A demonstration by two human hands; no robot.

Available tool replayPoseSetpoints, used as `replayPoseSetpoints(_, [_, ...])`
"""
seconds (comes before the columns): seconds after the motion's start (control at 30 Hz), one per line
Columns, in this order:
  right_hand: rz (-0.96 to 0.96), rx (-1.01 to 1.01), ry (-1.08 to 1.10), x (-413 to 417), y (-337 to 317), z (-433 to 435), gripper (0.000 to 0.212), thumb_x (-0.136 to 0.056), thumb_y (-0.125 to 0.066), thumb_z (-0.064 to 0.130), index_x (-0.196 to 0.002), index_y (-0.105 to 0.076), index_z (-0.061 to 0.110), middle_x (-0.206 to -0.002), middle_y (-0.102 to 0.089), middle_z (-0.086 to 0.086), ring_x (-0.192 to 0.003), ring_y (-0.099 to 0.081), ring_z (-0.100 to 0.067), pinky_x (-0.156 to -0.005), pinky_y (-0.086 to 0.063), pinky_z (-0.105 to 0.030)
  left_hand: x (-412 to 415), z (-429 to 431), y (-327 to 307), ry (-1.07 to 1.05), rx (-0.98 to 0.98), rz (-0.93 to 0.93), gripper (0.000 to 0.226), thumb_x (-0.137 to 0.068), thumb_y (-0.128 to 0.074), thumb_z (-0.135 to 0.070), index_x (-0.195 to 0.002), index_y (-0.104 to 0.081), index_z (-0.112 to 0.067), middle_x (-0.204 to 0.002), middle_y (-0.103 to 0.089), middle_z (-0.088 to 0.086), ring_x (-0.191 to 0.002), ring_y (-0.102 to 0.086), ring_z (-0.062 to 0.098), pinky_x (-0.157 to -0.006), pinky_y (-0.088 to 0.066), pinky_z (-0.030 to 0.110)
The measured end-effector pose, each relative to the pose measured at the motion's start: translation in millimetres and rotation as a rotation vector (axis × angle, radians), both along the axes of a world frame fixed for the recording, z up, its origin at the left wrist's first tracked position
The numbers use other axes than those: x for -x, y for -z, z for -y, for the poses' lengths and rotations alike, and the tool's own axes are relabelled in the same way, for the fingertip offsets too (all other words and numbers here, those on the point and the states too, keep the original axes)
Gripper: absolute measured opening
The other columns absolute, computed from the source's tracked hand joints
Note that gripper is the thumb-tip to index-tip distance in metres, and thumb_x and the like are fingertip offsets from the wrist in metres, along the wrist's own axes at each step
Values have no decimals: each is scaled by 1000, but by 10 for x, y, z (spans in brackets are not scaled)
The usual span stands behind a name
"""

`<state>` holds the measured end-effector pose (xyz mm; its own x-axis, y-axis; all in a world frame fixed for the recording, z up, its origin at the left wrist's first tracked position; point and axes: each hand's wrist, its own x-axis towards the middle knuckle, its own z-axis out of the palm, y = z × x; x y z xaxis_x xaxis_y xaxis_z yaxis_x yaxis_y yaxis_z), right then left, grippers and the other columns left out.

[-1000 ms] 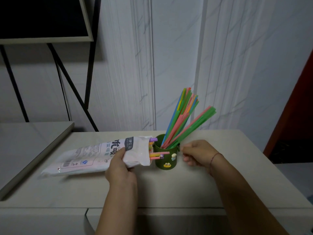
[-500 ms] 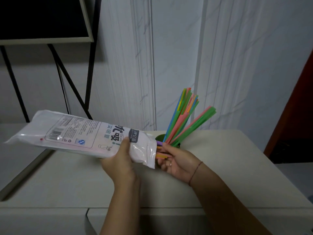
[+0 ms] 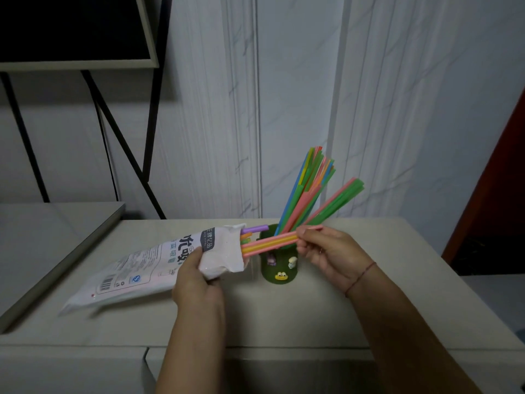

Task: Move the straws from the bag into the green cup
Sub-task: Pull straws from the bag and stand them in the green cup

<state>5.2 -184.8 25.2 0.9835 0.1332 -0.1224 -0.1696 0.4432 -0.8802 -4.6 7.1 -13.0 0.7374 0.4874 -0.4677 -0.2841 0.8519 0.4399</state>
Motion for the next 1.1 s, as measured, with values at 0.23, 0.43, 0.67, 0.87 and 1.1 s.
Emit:
replayPoseSetpoints(0.23, [-58, -184, -94, 38, 71, -167, 7, -87, -55, -1, -87, -62, -1, -62, -63, -6, -48, -58, -7, -46, -50, -16, -18, 63, 29, 20, 3, 15, 26, -84, -60, 5, -104, -58, -12, -124, -64, 7, -86, -66, 17, -76, -58, 35])
replayPoseSetpoints(0.43, [8, -107, -41, 44, 108, -251, 6, -87, -59, 2, -87, -65, 0, -61, -63, -6, -49, -58, -8, -47, -50, -17, -10, 75, 25, 14, 9, 20, 33, -83, -60, 5, -111, -57, -12, -122, -65, 7, -82, -66, 15, -57, -59, 30])
replayPoseSetpoints(0.67, [21, -93, 77, -6, 24, -15, 9, -88, -57, 2, -83, -64, 1, -58, -59, -5, -46, -56, -6, -46, -50, -16, -29, 42, 42, 8, -20, -13, 22, -82, -61, 5, -95, -58, -14, -124, -65, 7, -80, -65, 14, -61, -58, 29])
replayPoseSetpoints(0.87, [27, -48, -25, 64, 105, -206, 7, -87, -59, 3, -89, -65, 0, -59, -63, -4, -49, -58, -7, -48, -50, -18, -14, 154, 19, 14, -4, -7, 34, -83, -61, 6, -112, -56, -11, -125, -64, 9, -88, -66, 19, -80, -56, 37])
replayPoseSetpoints(1.1, [47, -23, 21, 57, 88, -200, 9, -87, -59, 3, -91, -64, -2, -58, -62, -4, -49, -58, -7, -49, -50, -17, 7, 157, -7, 16, 5, -10, 42, -84, -60, 6, -123, -55, -8, -124, -64, 9, -80, -65, 17, -57, -59, 32])
